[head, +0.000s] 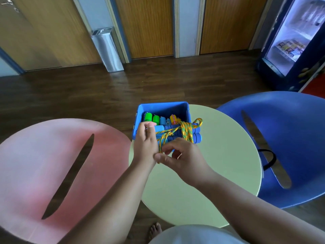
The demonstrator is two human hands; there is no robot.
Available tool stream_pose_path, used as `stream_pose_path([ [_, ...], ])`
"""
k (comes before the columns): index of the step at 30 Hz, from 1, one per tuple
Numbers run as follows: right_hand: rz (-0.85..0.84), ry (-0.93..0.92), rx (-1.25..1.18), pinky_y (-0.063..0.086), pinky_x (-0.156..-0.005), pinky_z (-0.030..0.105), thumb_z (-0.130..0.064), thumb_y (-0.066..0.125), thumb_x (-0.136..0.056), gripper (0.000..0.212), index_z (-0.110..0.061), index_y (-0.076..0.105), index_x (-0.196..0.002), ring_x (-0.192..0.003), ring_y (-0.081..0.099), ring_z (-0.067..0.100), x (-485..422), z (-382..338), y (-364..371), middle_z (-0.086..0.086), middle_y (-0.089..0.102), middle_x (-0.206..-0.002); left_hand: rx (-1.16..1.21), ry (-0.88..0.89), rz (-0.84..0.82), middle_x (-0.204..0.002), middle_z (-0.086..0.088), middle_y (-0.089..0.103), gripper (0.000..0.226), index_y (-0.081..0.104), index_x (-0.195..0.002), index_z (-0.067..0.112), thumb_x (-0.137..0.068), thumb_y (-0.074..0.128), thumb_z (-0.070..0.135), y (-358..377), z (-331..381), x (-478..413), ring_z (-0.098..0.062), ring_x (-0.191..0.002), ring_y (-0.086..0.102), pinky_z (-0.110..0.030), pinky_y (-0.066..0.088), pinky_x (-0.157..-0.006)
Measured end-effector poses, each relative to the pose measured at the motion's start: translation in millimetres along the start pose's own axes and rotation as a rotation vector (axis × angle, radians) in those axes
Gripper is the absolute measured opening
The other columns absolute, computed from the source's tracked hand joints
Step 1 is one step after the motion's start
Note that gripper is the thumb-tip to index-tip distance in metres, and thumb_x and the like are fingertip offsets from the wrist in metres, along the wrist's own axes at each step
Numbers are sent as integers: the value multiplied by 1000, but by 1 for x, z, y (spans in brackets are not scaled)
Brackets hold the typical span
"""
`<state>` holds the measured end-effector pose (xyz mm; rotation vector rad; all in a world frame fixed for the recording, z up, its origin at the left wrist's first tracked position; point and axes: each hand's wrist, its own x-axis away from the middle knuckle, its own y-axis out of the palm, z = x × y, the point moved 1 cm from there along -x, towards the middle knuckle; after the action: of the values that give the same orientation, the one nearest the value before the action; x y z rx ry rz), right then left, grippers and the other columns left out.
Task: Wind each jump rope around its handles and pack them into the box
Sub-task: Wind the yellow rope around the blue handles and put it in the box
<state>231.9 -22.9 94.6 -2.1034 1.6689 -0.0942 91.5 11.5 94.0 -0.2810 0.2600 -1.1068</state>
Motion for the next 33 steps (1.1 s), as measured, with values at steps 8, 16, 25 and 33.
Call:
stream_pose_path([
  [8,50,327,-358,56,-54,39,-9,51,-104,12,-7,59,-95,-65,69,23,2,-8,-26,7,74,-83,81,-160,2,-100,-7,65,22,55,-89,36,-106,44,46,-15,1,-3,-21,-42,56,-28,43,-41],
  [16,151,285,-279,39,-45,20,-4,57,-102,21,-13,74,-95,-45,47,11,-13,-17,-79,1,63,-60,67,-158,37,-78,1,61,30,58,-95,26,-101,53,54,-29,2,-5,-5,-37,53,-44,53,-54],
  [25,145,306,-370,30,-46,23,1,57,-101,24,-10,74,-88,-48,33,16,-7,-3,-110,6,56,-57,232,-184,61,-87,-9,66,31,64,-89,23,-91,58,52,-44,10,-17,-24,-66,63,-29,43,-43],
  [33,-87,236,-558,43,-48,27,-11,74,-81,12,-1,77,-87,-48,48,20,-9,-13,-113,14,66,-64,282,-272,-4,-72,-6,62,30,61,-95,11,-103,56,39,-45,6,-21,-23,-45,51,-28,29,-50],
])
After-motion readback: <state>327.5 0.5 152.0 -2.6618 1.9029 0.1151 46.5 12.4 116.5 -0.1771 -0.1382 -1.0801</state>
